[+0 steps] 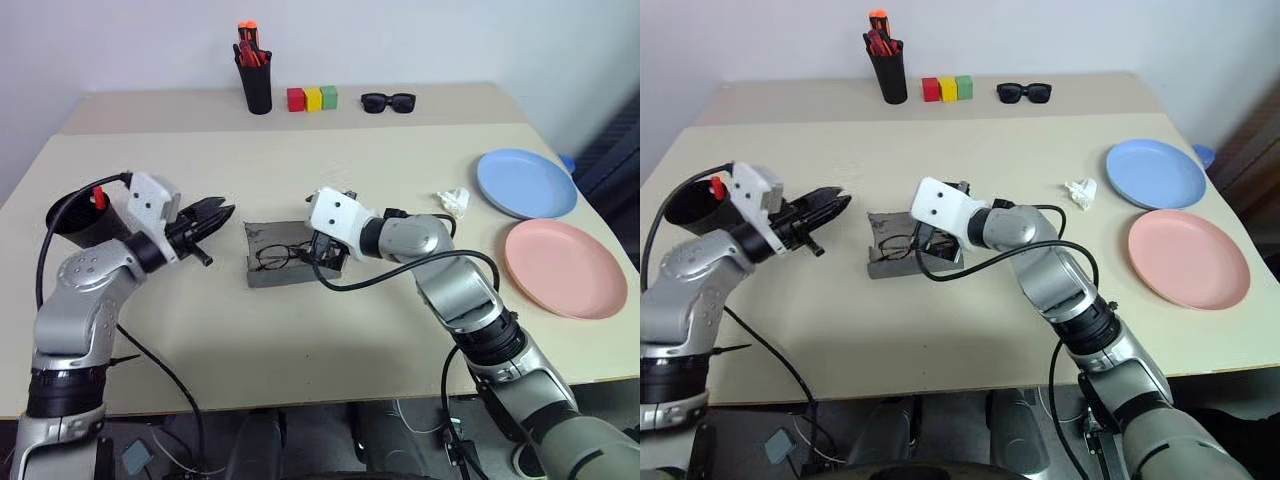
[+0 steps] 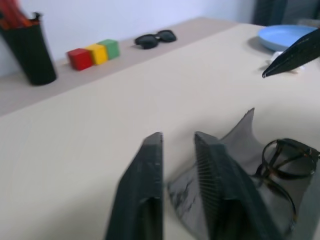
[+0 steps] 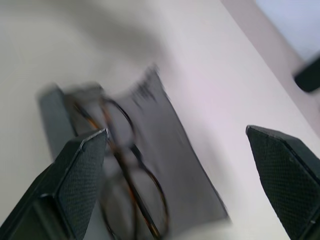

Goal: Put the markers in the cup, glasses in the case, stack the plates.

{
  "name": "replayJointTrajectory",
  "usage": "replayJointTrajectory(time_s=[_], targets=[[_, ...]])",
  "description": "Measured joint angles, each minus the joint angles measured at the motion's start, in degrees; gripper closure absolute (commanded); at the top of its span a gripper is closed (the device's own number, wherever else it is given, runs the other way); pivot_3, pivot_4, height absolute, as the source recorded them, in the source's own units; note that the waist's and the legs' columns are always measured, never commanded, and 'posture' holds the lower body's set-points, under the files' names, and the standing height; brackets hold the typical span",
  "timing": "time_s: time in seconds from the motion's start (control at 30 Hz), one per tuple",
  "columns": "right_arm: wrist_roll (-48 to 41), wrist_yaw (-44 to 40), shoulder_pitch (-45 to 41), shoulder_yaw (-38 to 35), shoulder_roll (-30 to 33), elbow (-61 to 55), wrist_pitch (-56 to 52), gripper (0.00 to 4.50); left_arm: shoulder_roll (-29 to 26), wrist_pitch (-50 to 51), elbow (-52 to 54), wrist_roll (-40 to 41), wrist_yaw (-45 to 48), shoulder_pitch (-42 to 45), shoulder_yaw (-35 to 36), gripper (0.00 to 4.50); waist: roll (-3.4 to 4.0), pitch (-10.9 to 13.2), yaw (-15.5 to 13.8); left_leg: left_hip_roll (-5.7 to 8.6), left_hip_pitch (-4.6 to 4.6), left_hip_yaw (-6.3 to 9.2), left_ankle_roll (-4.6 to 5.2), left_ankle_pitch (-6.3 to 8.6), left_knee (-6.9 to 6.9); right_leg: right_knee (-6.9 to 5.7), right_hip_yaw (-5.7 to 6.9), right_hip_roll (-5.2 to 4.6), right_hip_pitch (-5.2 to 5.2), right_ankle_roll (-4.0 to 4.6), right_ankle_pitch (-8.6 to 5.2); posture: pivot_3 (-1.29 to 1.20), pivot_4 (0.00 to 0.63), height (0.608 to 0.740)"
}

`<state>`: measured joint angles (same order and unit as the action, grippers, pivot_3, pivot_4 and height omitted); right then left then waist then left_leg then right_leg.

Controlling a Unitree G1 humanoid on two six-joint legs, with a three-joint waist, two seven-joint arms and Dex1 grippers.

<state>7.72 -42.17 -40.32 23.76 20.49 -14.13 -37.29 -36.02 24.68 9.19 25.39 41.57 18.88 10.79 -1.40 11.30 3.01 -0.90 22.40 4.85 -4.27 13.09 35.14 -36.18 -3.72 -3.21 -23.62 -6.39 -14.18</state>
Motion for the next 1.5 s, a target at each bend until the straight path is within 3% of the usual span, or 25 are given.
replayJointTrajectory(time_s=[0.03, 0.13, 0.37, 0.97, 1.2, 1.27, 1.5], targets=[[0.01, 0.29, 0.32, 0.00, 0.05, 0.06, 0.19, 0.00, 0.01, -0.25, -0.99, -0.33, 0.30, 0.36, -0.69, 3.39, 0.00, 0.00, 0.14, -0.02, 0.01, 0.01, 0.00, 0.00, -0.02, -0.04, 0.00, 0.03, -0.05, 0.00, 0.00, 0.00, 0.150, 0.740], [-0.07, 1.15, 2.06, 0.09, -0.28, 0.24, 0.81, 0.85, 0.08, -1.29, -4.46, -1.83, 1.53, 2.20, -2.77, 3.43, 0.00, 0.00, 0.26, -0.03, 0.03, 0.03, 0.00, 0.00, 0.00, -0.07, 0.00, 0.06, -0.06, 0.00, 0.00, 0.00, 0.150, 0.740], [-1.16, 0.09, 5.74, 1.52, -0.21, 0.24, 0.67, 4.45, 0.28, -3.03, -6.98, -3.62, 2.70, 3.87, -3.85, 3.43, 0.00, 0.00, 0.24, -0.03, 0.04, 0.03, 0.00, 0.00, 0.06, -0.05, -0.01, 0.05, -0.03, 0.00, 0.00, 0.00, 0.150, 0.740], [-3.45, 0.13, 6.14, 2.99, -2.86, 5.14, -1.15, 4.45, 0.26, -3.06, -4.49, -3.74, 1.63, 1.03, -3.83, 3.43, 0.00, 0.00, 0.21, -0.03, 0.02, 0.03, 0.00, 0.00, 0.07, -0.06, -0.01, 0.05, -0.02, 0.00, 0.01, 0.00, 0.150, 0.740], [-4.09, -0.56, 6.08, 2.46, -0.81, 2.75, -1.34, 4.45, 0.39, -1.44, -8.85, -5.28, 1.21, 6.11, -5.96, 3.43, 0.00, 0.00, -0.40, -0.02, 0.04, 0.03, 0.00, 0.00, 0.09, -0.04, -0.01, 0.05, -0.01, -0.01, 0.00, 0.00, 0.150, 0.740], [-5.05, -1.66, 6.27, 1.62, 0.75, -0.13, -1.13, 4.50, 0.93, -0.29, -13.21, -6.52, 0.93, 9.87, -7.56, 4.35, 0.00, 0.00, -0.68, -0.01, 0.08, 0.05, 0.00, 0.00, 0.10, -0.03, 0.00, 0.05, -0.01, -0.02, 0.00, 0.00, 0.150, 0.740], [-10.11, -5.71, 7.99, -4.15, 6.85, -8.30, -0.64, 4.50, 5.16, 2.39, -27.98, -10.30, 2.36, 23.08, -12.65, 4.45, 0.00, 0.00, -0.60, 0.00, 0.10, 0.05, 0.00, 0.00, 0.10, 0.02, 0.01, 0.05, 0.02, -0.10, 0.02, 0.00, 0.150, 0.740]])
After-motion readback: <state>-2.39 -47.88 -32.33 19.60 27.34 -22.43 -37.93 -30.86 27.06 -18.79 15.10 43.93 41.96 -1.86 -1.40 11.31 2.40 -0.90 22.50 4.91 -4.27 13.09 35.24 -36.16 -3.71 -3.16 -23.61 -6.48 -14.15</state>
